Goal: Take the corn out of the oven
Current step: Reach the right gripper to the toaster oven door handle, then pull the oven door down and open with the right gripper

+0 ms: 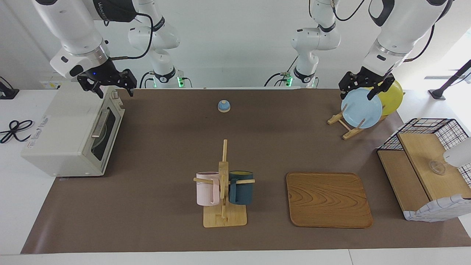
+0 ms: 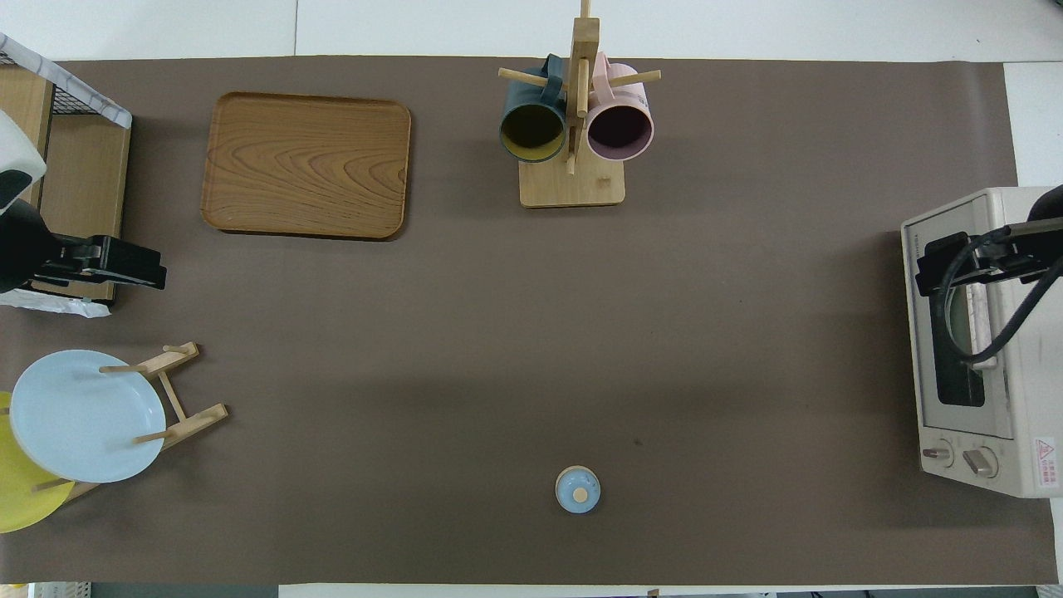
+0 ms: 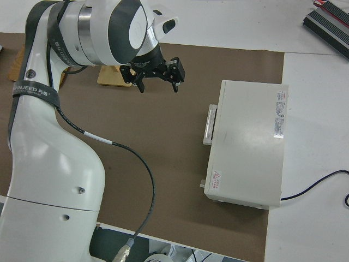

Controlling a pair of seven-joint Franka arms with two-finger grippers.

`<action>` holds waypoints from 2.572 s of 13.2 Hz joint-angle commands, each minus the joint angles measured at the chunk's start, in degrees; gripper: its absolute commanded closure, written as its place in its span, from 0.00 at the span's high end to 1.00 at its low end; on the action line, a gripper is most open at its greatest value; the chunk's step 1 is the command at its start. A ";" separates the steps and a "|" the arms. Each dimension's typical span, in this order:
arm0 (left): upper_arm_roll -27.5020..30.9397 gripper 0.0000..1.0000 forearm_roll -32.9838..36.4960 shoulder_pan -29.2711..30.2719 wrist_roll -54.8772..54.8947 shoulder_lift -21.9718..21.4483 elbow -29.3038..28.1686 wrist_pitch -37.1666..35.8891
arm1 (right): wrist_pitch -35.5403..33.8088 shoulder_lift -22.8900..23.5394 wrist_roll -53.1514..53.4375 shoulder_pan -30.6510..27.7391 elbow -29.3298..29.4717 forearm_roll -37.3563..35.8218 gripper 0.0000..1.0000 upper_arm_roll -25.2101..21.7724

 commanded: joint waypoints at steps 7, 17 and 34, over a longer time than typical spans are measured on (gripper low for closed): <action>-0.80 1.00 1.04 1.05 0.42 -0.13 -0.02 -0.57 | 0.51 -0.26 1.47 0.06 -0.50 1.49 1.00 0.00; -0.80 1.00 1.04 1.05 0.51 -0.13 0.07 -0.49 | 20.88 -6.50 -1.87 -0.64 -20.61 -0.43 0.18 -0.27; -0.71 1.00 1.04 1.93 0.51 -0.22 -0.29 -0.13 | 25.56 -8.00 -2.57 -11.63 -31.87 -10.55 0.08 -0.27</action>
